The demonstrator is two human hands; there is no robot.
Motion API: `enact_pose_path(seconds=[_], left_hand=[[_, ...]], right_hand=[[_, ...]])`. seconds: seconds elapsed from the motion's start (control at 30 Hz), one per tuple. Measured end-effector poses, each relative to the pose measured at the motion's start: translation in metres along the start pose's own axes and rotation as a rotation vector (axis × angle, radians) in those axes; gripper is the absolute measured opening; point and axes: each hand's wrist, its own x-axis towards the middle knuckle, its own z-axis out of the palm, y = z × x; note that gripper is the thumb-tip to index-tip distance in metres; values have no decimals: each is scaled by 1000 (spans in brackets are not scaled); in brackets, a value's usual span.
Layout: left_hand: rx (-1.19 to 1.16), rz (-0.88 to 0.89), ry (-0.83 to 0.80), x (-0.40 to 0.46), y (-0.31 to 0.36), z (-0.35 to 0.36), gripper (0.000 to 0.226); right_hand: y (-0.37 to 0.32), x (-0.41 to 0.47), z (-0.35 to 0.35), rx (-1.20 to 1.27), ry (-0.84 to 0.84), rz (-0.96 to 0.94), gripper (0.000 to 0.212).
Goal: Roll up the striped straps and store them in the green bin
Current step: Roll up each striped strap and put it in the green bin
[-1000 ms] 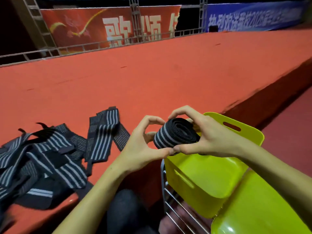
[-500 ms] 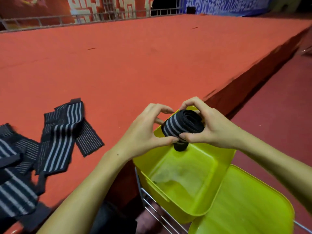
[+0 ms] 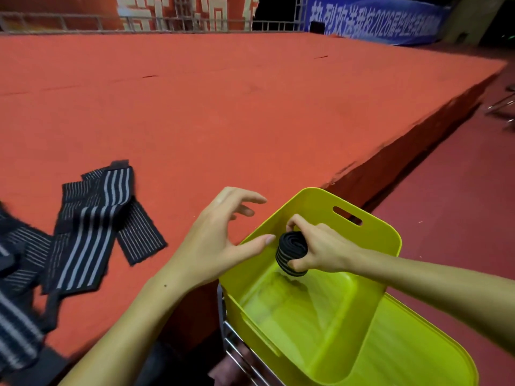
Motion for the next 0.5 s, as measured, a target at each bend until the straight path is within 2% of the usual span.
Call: enact_pose_path(seconds=[0.27, 0.5], left_hand=[[-24, 5, 28, -14, 0, -11, 47], [-34, -8, 29, -24, -5, -17, 47]], right_hand=[[1, 18, 34, 47, -2, 151, 68], [1, 27, 45, 24, -9, 202, 68]])
